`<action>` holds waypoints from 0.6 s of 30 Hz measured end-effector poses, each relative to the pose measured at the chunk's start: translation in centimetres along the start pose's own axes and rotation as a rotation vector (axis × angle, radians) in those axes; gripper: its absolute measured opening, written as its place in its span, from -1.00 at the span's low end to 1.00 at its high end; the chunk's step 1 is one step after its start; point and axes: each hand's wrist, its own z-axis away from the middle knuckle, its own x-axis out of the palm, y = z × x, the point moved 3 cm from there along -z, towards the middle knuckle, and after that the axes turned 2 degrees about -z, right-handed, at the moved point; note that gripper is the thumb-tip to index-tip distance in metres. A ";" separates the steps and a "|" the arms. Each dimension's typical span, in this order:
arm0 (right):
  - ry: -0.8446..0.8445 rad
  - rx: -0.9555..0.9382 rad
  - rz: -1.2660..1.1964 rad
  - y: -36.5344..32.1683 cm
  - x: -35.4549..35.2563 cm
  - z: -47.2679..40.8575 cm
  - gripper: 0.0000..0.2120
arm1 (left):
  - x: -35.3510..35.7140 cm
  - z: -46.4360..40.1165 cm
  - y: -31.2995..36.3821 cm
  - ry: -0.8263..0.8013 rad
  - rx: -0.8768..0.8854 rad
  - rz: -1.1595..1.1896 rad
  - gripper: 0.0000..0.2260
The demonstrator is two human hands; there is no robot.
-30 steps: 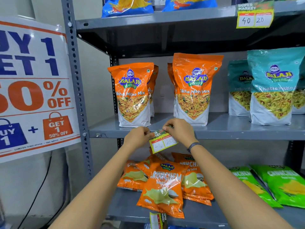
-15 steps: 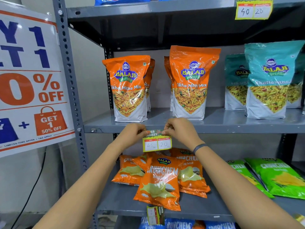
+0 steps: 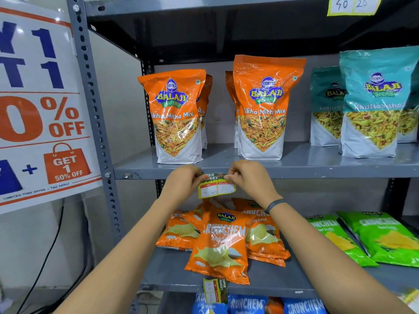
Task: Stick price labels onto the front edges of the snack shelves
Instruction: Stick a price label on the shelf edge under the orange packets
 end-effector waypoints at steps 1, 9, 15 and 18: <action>0.020 0.013 -0.059 0.2 0.0 -0.1 -0.82 | -0.2 -0.1 0.0 0.021 -0.013 0.035 -0.76; 0.078 0.073 -0.132 0.5 0.1 -0.6 -0.87 | -0.3 -0.6 0.4 0.113 -0.133 -0.005 -0.72; 0.129 0.084 -0.134 0.5 0.1 -0.8 -0.84 | 0.3 -1.0 1.5 0.130 -0.268 -0.124 -0.55; 0.132 0.049 -0.168 0.6 -0.2 -0.7 -0.82 | 0.5 -1.0 1.4 0.126 -0.345 -0.124 -0.50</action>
